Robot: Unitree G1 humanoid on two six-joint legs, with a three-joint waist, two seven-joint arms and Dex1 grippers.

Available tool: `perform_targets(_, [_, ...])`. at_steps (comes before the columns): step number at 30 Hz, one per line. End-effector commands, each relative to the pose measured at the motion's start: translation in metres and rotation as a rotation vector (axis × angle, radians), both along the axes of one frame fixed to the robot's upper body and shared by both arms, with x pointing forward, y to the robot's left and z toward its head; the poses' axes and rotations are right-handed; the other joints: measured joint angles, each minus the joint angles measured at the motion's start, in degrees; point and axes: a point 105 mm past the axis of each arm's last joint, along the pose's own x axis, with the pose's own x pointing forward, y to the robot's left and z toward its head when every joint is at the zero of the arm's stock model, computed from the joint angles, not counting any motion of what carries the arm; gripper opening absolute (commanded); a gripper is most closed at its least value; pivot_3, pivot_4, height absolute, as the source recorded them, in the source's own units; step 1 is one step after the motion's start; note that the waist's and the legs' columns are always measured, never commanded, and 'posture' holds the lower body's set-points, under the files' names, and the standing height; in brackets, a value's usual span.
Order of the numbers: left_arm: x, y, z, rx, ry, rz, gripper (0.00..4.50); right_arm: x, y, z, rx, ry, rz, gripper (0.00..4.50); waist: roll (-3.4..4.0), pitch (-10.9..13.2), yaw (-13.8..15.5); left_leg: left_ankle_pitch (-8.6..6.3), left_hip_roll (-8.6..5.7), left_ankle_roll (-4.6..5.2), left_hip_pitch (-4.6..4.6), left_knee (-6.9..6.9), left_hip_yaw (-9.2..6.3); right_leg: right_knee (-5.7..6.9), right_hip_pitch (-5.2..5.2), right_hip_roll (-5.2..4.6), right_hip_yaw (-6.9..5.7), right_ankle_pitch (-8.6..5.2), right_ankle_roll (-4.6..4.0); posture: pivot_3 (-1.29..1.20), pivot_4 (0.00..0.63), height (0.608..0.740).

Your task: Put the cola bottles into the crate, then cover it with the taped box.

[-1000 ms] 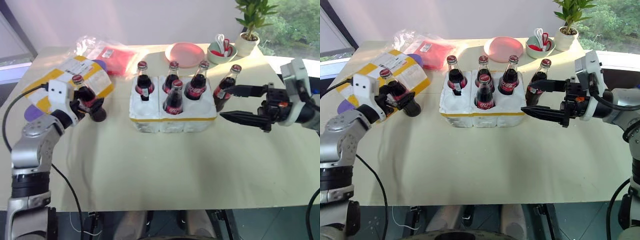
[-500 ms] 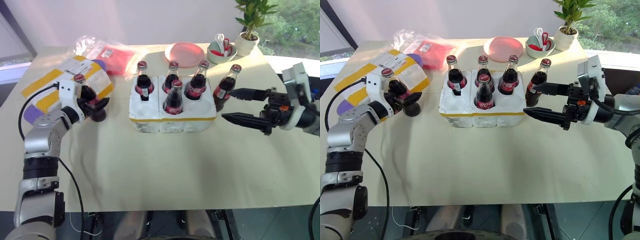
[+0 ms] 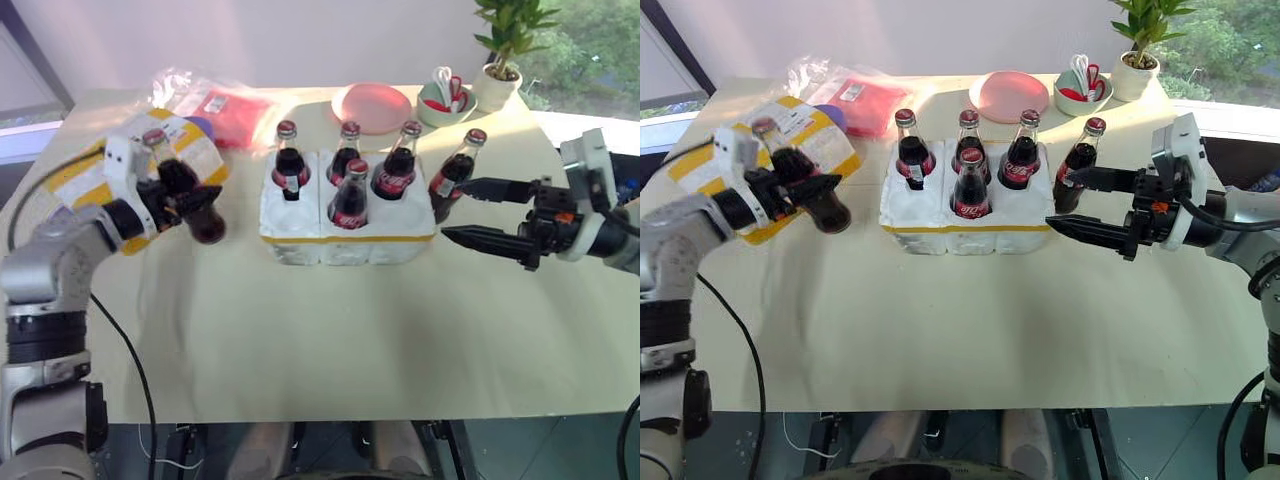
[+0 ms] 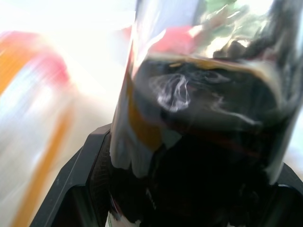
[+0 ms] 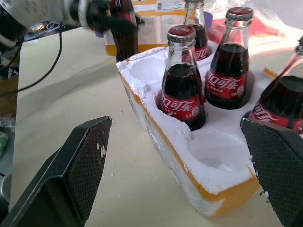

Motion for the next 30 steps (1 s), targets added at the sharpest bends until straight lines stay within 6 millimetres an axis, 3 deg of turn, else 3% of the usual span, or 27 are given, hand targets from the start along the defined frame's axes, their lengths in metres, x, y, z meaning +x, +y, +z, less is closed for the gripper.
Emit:
perform_targets(1, [-0.025, -0.023, 0.061, -0.060, -0.158, -0.174, 2.74, -0.004, 0.005, 0.011, -0.004, -0.058, 0.019, 4.50, 0.00, 0.0, -0.1, 0.00, 0.00, 0.00, 0.00, 0.00, 0.00, 0.00, 0.00, 0.00, 0.00, 0.00, 0.00, 0.00, 0.150, 0.740])
perform_targets(4, [-0.026, -0.045, 0.081, -0.079, -0.192, -0.263, 2.74, -0.006, 0.004, 0.011, -0.007, -0.068, 0.008, 4.50, 0.00, 0.0, -0.2, 0.03, 0.00, -0.04, 0.02, 0.01, 0.00, 0.04, 0.00, 0.03, -0.01, 0.00, 0.00, 0.00, 0.150, 0.740])
perform_targets(8, [-0.019, -0.062, 0.078, -0.056, -0.191, -0.318, 2.74, -0.010, 0.002, 0.011, 0.000, -0.072, -0.008, 4.50, 0.05, 0.0, -0.4, 0.14, 0.03, -0.22, 0.06, 0.01, 0.02, 0.09, 0.01, 0.19, 0.03, 0.00, 0.00, 0.00, 0.150, 0.740])
perform_targets(15, [0.003, -0.088, 0.041, 0.065, -0.170, -0.360, 2.74, -0.016, 0.000, 0.008, 0.005, -0.078, -0.046, 4.50, 0.03, 0.0, -0.3, 0.14, 0.05, -0.20, 0.07, 0.00, 0.03, 0.09, 0.00, 0.23, 0.09, 0.02, -0.04, 0.00, 0.150, 0.740])
perform_targets(22, [0.024, -0.099, 0.013, 0.052, -0.146, -0.335, 2.74, -0.019, -0.002, 0.007, 0.023, -0.076, -0.078, 4.50, 0.02, 0.0, -0.2, 0.08, 0.06, -0.11, 0.05, 0.00, 0.02, 0.02, 0.01, 0.21, 0.09, 0.05, -0.08, 0.00, 0.150, 0.740])
perform_targets(26, [0.026, -0.099, -0.016, 0.082, -0.097, -0.317, 2.74, -0.015, -0.001, 0.002, 0.021, -0.077, -0.102, 4.50, 0.03, 0.0, -0.2, 0.09, 0.12, -0.12, 0.06, 0.00, 0.03, 0.04, -0.01, 0.20, 0.09, 0.06, -0.08, 0.00, 0.150, 0.740])
perform_targets(28, [0.025, -0.097, -0.021, 0.081, -0.084, -0.313, 3.77, -0.011, -0.002, 0.000, 0.020, -0.080, -0.123, 4.50, 0.04, 0.0, -0.2, 0.10, 0.12, -0.14, 0.06, 0.00, 0.03, 0.05, 0.00, 0.20, 0.09, 0.06, -0.09, 0.00, 0.150, 0.740])
perform_targets(30, [0.023, -0.094, -0.024, 0.078, -0.074, -0.304, 4.43, -0.004, -0.006, -0.002, 0.019, -0.086, -0.167, 4.50, 0.03, 0.0, -0.1, 0.09, 0.13, -0.13, 0.06, 0.00, 0.03, 0.04, 0.00, 0.21, 0.09, 0.07, -0.11, 0.00, 0.150, 0.740])
